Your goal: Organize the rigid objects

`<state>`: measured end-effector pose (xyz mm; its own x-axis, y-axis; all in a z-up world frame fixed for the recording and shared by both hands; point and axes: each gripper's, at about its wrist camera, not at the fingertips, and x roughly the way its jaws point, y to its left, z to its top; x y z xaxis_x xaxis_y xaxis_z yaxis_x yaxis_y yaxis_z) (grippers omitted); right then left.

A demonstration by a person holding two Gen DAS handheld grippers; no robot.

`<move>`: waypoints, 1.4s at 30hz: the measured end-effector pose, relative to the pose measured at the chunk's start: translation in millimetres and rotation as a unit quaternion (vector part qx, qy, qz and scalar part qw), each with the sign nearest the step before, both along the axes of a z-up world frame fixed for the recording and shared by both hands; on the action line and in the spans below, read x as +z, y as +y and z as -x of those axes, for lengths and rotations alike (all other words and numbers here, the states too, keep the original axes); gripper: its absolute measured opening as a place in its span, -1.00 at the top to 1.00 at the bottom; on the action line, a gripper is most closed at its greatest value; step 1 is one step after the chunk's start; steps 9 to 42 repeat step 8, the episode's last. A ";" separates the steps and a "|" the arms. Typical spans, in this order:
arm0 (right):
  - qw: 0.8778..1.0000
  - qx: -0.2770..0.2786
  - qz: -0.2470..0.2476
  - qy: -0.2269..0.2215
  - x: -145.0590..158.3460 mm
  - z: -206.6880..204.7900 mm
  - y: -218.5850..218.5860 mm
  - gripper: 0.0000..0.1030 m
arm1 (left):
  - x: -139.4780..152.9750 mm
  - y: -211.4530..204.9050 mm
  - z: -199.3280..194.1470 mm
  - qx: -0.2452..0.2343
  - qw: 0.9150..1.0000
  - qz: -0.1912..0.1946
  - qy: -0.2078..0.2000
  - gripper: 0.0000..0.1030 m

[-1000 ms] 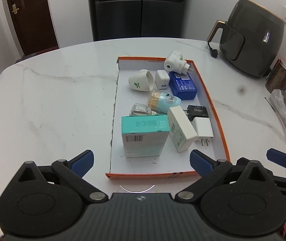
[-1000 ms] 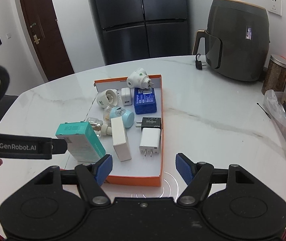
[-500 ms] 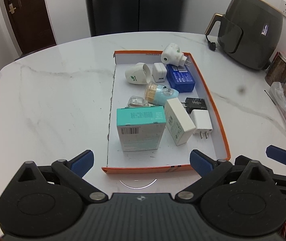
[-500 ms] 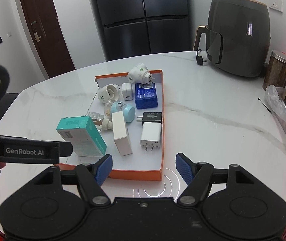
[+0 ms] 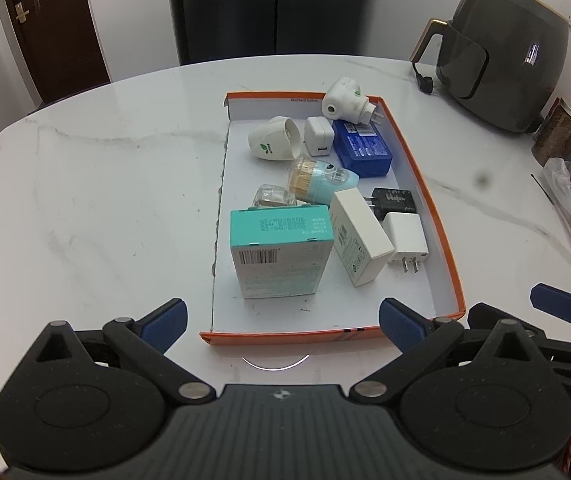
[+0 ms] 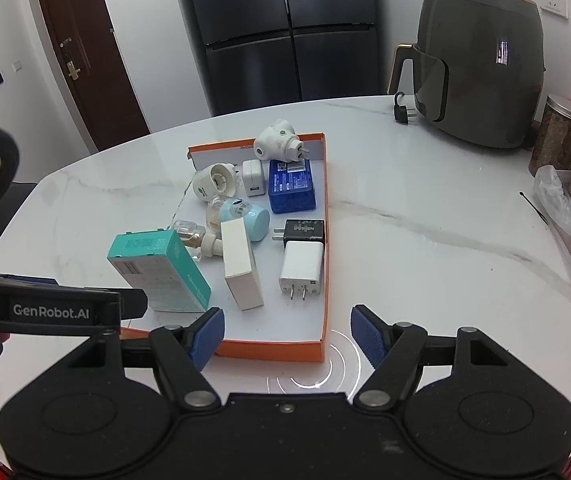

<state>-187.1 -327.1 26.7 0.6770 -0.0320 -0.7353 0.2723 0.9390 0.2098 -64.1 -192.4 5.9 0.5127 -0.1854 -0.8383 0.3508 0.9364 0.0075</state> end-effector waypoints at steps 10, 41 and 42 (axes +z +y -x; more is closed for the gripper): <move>1.000 -0.002 -0.001 0.009 -4.8 -4.8 -0.9 -0.62 | -3.6 1.7 -2.7 0.000 1.000 0.006 0.010 -1.00; 1.000 -0.002 -0.001 0.009 -4.8 -4.8 -0.9 -0.62 | -3.6 1.7 -2.7 0.000 1.000 0.006 0.010 -1.00; 1.000 -0.002 -0.001 0.009 -4.8 -4.8 -0.9 -0.62 | -3.6 1.7 -2.7 0.000 1.000 0.006 0.010 -1.00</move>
